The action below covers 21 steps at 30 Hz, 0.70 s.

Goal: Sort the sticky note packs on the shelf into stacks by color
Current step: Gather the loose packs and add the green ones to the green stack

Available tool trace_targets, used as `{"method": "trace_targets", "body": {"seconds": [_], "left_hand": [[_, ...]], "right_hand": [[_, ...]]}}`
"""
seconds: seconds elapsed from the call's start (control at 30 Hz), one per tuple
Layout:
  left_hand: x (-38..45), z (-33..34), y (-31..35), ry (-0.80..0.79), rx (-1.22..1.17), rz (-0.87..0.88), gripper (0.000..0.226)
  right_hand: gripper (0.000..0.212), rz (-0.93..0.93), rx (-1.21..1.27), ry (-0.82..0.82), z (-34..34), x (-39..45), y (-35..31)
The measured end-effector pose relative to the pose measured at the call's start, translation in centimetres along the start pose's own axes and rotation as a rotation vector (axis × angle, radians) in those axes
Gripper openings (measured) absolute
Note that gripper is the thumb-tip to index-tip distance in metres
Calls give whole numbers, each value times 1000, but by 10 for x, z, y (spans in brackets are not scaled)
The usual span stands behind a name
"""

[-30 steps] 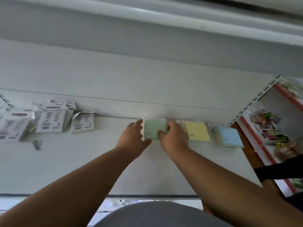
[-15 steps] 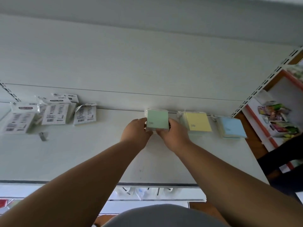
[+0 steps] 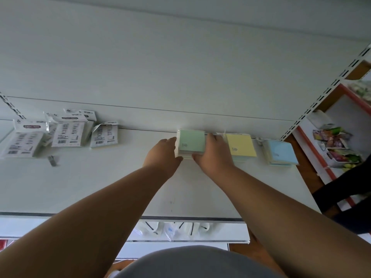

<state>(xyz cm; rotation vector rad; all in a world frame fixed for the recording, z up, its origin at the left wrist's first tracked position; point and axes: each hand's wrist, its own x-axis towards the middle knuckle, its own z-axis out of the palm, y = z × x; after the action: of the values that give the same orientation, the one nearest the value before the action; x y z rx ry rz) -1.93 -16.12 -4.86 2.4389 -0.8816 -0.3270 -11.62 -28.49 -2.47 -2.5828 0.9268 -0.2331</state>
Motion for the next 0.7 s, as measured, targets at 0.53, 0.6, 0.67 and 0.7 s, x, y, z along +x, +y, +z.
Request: {"method": "trace_targets", "body": {"seconds": [0.53,0.6,0.67,0.7], "left_hand": [[-66,-135,-193,113,-92,-52,47],[-69,-152,-219,119,-96,-26,48],[-69,-166,-239,125,-104,-19,49],[-69,-171,-247,127,-119,-19,49]], "right_hand": [[46,-260,106,-73,98,-38,-224],[46,-239,107,-80,117,-36,-250],[49,-228,73,-86,131,-32,-270],[49,-229,54,-90,138,-30,-278]]}}
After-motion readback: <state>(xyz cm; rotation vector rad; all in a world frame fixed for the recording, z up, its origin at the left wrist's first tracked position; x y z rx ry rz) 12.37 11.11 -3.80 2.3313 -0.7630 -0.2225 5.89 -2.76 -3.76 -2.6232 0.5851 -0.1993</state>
